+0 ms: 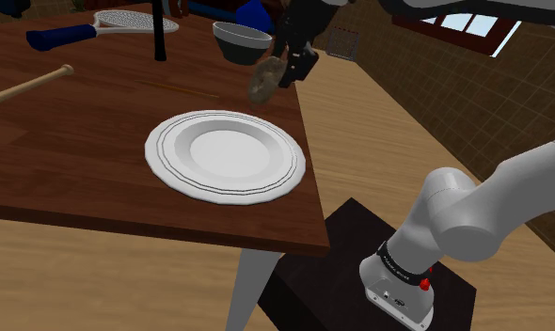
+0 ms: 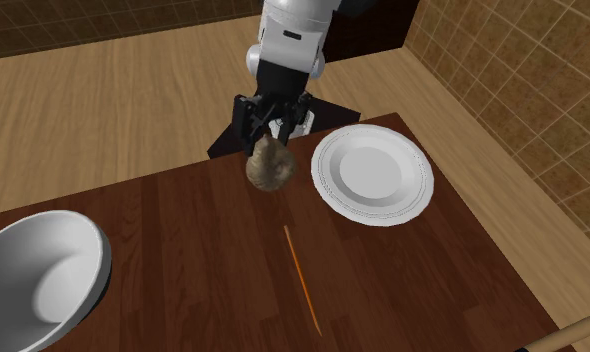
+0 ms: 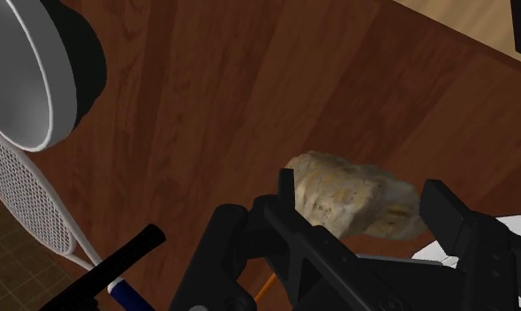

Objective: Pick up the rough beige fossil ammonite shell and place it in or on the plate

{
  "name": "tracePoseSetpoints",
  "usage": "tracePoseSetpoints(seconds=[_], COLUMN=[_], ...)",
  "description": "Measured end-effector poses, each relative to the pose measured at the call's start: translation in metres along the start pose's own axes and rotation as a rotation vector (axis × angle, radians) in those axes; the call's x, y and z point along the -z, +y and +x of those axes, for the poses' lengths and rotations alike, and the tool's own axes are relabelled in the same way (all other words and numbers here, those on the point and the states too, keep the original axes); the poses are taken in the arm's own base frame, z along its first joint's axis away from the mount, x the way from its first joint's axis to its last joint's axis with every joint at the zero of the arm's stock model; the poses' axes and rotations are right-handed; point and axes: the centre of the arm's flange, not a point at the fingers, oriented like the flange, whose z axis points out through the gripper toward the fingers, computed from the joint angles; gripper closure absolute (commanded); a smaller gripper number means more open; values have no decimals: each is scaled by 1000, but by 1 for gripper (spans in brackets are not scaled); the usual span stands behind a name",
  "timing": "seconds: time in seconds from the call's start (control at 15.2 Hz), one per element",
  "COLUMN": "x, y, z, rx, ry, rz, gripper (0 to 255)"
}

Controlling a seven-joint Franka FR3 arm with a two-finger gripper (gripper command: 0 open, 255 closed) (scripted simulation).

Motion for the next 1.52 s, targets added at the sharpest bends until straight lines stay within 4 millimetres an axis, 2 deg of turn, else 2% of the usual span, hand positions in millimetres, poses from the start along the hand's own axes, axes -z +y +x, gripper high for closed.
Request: tracePoseSetpoints(seconds=[0.26, 0.4, 1.19, 1.52], x=[19, 28, 82, 64], y=[8, -3, -127, -144], z=[1, 11, 89, 92], rx=[0, 0, 1, 0], ry=[0, 0, 0, -1], rz=[0, 0, 0, 0], gripper=[255, 255, 255, 255])
